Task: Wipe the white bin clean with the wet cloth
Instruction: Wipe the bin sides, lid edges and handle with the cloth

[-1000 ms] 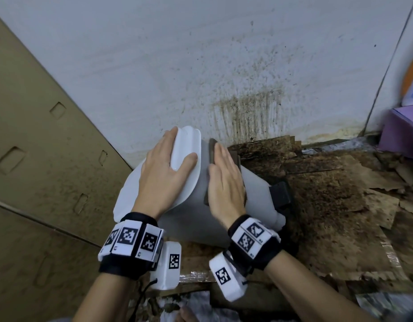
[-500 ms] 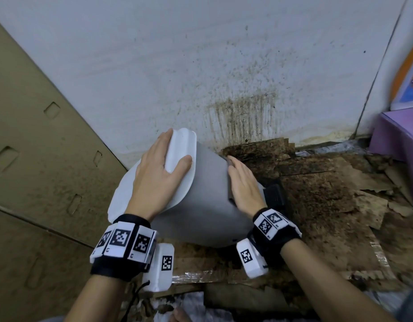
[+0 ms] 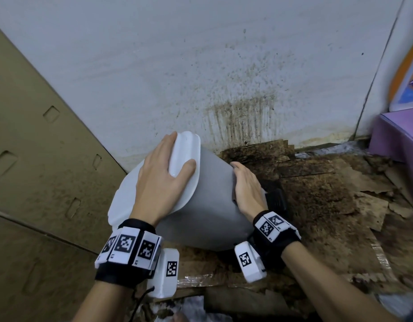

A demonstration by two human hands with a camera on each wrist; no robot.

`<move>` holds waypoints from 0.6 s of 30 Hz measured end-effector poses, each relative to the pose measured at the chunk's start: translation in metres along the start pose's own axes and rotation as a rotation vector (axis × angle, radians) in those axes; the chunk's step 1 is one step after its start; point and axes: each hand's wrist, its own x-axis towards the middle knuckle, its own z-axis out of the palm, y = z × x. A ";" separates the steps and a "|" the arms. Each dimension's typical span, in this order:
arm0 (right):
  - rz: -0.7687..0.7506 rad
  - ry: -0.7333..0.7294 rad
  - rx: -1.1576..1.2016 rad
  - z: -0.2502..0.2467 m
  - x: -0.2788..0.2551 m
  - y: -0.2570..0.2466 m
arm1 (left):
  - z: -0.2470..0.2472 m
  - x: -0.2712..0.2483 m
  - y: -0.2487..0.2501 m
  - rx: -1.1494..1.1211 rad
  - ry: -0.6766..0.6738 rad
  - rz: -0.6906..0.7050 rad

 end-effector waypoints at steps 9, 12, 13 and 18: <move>-0.071 -0.156 0.594 0.022 -0.008 -0.061 | 0.001 0.001 0.001 0.009 -0.013 0.012; -0.102 -0.168 0.640 0.019 -0.013 -0.066 | 0.001 0.001 0.001 0.011 -0.017 0.017; -0.115 -0.178 0.661 0.020 -0.014 -0.068 | 0.001 0.001 0.002 0.014 -0.017 0.019; -0.258 -0.107 0.356 0.023 -0.021 -0.065 | 0.003 0.002 0.004 0.005 -0.012 0.013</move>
